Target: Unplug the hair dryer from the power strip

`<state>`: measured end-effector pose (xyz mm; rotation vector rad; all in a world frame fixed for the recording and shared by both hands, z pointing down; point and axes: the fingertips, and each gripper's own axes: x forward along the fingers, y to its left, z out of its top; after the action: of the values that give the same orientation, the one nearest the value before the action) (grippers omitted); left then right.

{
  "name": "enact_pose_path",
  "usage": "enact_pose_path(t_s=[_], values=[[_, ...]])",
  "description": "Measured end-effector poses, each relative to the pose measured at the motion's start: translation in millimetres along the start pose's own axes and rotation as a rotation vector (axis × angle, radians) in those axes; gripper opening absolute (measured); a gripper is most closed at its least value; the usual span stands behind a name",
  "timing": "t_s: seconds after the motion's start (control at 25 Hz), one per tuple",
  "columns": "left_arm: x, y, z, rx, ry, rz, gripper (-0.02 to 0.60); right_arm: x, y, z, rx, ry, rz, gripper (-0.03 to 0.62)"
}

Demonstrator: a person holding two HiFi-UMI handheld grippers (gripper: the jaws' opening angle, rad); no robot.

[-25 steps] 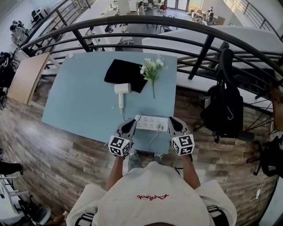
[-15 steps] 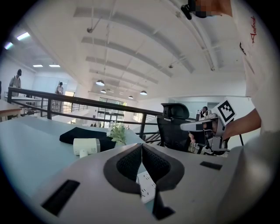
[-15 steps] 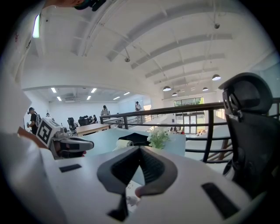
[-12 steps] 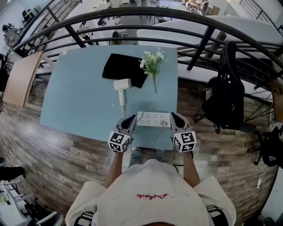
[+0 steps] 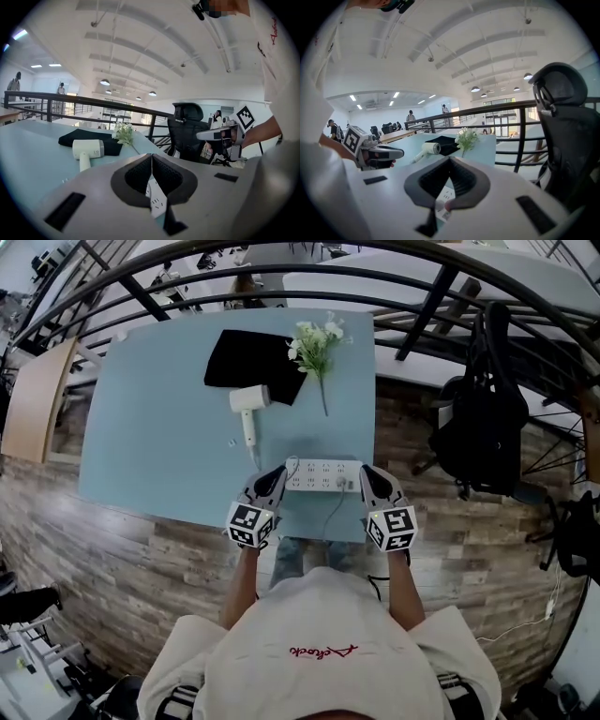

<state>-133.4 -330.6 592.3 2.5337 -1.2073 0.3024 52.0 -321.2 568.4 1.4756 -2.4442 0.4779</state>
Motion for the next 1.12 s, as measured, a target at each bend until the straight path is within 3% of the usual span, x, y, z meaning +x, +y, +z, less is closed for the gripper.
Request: enact_pose_path(t_s=[0.44,1.12], values=[[10.5,3.3,-22.0,-0.004,0.031,0.009,0.009,4.8,3.1,-29.8,0.02,0.047,0.019,0.017],[9.8,-46.8,-48.0,0.011,0.053,-0.03,0.009,-15.3,13.2,-60.0,0.037,0.081,0.046,0.017]])
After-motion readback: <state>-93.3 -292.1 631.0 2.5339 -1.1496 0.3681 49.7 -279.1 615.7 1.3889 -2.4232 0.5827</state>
